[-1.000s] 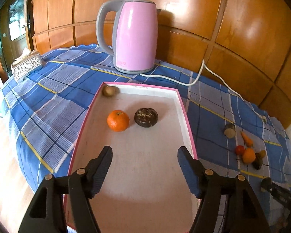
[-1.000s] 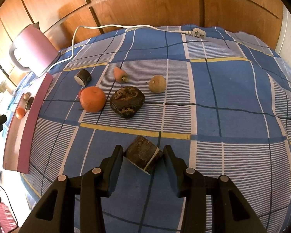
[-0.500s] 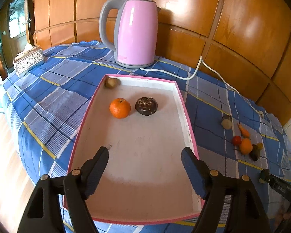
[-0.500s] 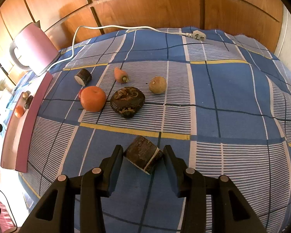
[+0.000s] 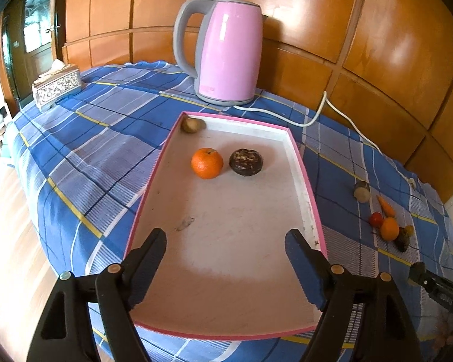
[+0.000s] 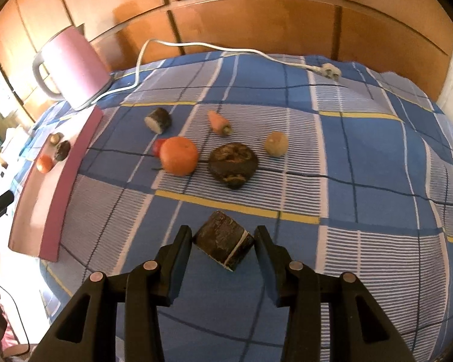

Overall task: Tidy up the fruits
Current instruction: 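Carry the dark vegetable slice with the right gripper into the tray and release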

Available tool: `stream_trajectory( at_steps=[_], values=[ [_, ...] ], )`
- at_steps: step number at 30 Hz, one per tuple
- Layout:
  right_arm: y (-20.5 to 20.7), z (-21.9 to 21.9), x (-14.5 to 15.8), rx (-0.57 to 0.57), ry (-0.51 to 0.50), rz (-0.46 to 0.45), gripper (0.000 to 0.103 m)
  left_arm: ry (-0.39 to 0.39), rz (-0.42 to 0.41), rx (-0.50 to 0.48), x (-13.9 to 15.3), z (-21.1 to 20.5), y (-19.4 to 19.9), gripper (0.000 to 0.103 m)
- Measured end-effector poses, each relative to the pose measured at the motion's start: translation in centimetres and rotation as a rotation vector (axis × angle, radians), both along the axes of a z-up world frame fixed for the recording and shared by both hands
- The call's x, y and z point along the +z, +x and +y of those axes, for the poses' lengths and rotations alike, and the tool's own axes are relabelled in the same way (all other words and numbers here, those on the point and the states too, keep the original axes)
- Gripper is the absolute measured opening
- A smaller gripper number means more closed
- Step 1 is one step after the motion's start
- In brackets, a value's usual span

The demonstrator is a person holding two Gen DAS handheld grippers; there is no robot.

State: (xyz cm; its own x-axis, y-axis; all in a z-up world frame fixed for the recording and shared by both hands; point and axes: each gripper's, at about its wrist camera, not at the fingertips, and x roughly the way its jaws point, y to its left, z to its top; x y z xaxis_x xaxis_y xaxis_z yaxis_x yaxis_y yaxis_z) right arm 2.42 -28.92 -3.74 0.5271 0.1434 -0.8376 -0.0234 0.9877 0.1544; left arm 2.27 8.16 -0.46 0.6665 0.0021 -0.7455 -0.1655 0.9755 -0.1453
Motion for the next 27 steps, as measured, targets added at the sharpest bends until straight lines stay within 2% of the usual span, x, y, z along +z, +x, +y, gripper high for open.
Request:
stream_trajectory(
  at_steps=[6, 14, 22, 27],
  values=[
    [-0.1, 2.5, 0.4, 0.085, 0.031, 0.0, 0.043, 0.01, -0.016, 0.044, -0.1, 1.1, -0.9, 0.084],
    [0.7, 8.5, 1.4, 0.256, 0.083, 0.001, 0.043, 0.007, -0.017, 0.09, -0.4, 2.7, -1.6, 0.088],
    [2.1, 15.9, 3.5, 0.45, 0.076, -0.02, 0.043, -0.005, -0.018, 0.109, -0.6, 3.7, -1.8, 0.088],
    [3.1, 19.3, 4.0, 0.515, 0.054, -0.031, 0.043, -0.019, -0.019, 0.117, -0.7, 4.1, -1.9, 0.088]
  ],
)
